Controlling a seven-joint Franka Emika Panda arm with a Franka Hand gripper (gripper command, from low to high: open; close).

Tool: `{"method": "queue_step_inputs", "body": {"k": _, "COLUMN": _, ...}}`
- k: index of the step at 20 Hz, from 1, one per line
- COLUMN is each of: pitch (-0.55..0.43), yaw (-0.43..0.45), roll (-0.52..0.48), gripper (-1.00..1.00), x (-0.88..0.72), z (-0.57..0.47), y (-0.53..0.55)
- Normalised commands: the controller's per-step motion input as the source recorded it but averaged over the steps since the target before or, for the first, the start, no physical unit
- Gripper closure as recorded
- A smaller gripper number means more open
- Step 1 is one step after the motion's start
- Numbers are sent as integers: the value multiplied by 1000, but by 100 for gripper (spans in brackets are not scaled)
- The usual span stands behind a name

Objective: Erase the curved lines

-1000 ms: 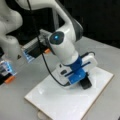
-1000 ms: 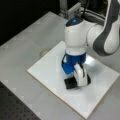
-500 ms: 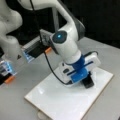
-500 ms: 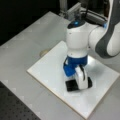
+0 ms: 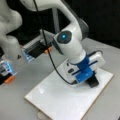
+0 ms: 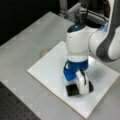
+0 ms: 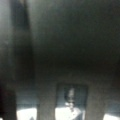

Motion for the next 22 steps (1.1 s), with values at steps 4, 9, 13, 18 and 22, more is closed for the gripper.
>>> {"method": "queue_step_inputs", "body": {"k": 4, "pitch": 84, "yaw": -82, "roll": -16, "gripper": 100, "x": 537, "z": -411, "y": 211}}
{"method": "queue_step_inputs", "body": {"k": 9, "pitch": 289, "yaw": 16, "roll": -173, "gripper": 100, "x": 123, "z": -95, "y": -82}}
{"method": "queue_step_inputs", "body": {"k": 13, "pitch": 386, "yaw": 191, "roll": -250, "gripper": 100, "x": -334, "z": 315, "y": -434}}
{"method": "queue_step_inputs", "body": {"k": 18, "pitch": 271, "yaw": 218, "roll": -204, "gripper": 100, "x": -245, "z": 373, "y": -326}}
{"method": "queue_step_inputs", "body": {"k": 22, "pitch": 157, "yaw": 209, "roll": -158, "gripper": 100, "x": 28, "z": 114, "y": -44}}
